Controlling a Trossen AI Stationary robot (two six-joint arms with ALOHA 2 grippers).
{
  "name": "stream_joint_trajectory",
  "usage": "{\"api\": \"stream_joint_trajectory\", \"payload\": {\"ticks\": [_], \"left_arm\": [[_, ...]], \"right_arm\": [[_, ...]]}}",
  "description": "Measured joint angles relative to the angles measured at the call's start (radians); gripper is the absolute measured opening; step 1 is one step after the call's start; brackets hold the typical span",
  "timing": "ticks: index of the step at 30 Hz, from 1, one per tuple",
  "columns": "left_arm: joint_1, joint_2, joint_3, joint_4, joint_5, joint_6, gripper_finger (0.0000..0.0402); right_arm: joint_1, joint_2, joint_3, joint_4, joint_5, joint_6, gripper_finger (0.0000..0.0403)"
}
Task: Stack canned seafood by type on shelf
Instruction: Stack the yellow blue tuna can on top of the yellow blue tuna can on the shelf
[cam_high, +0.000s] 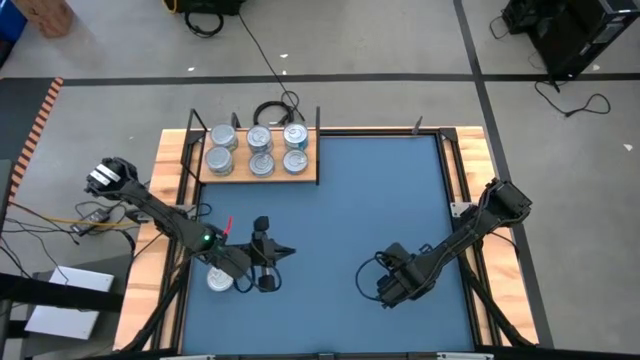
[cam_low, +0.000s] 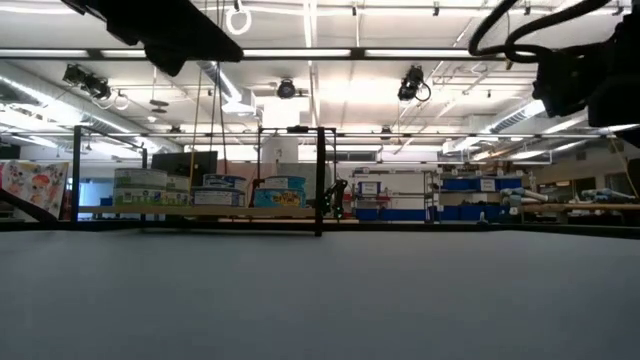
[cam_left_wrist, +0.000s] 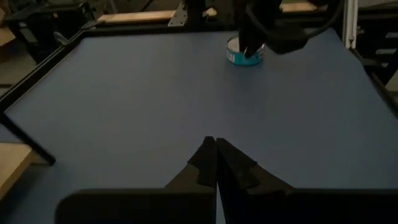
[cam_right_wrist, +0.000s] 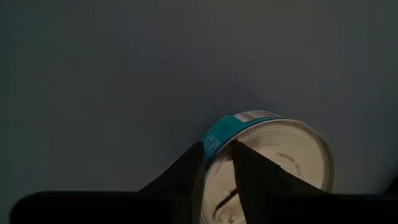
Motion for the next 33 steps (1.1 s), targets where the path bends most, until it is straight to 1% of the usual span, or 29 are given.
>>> {"api": "stream_joint_trajectory", "payload": {"ticks": [4, 10, 13, 18, 22, 27, 29, 33], "left_arm": [[0.001, 0.05, 0.0, 0.101, 0.008, 0.027, 0.0006], [0.011, 0.114, 0.0, 0.294, 0.149, 0.104, 0.0003], [0.023, 0.137, 0.0, 0.352, 0.174, 0.127, 0.0002], [0.044, 0.166, 0.0, 0.408, 0.219, 0.157, 0.0002], [0.062, 0.166, 0.0, 0.415, 0.232, 0.161, 0.0001], [0.061, 0.161, 0.0, 0.407, 0.228, 0.174, 0.0001], [0.054, 0.161, 0.0, 0.4, 0.209, 0.19, 0.0001], [0.053, 0.161, 0.0, 0.407, 0.19, 0.208, 0.0001]], "right_arm": [[0.0, -0.005, -0.026, 0.028, 0.002, -0.001, 0.0079], [0.0, -0.005, -0.029, 0.03, 0.002, -0.033, 0.0051], [0.001, -0.005, -0.029, 0.027, 0.001, -0.041, 0.0034], [0.001, -0.005, -0.029, 0.025, 0.002, -0.085, 0.0007], [0.001, 0.001, -0.01, 0.012, 0.016, -0.138, 0.0004], [-0.012, 0.003, 0.041, 0.039, 0.072, -0.236, 0.0002], [-0.021, 0.003, 0.058, 0.067, 0.099, -0.276, 0.0002], [-0.046, 0.002, 0.071, 0.194, 0.138, -0.383, 0.0002]]}}
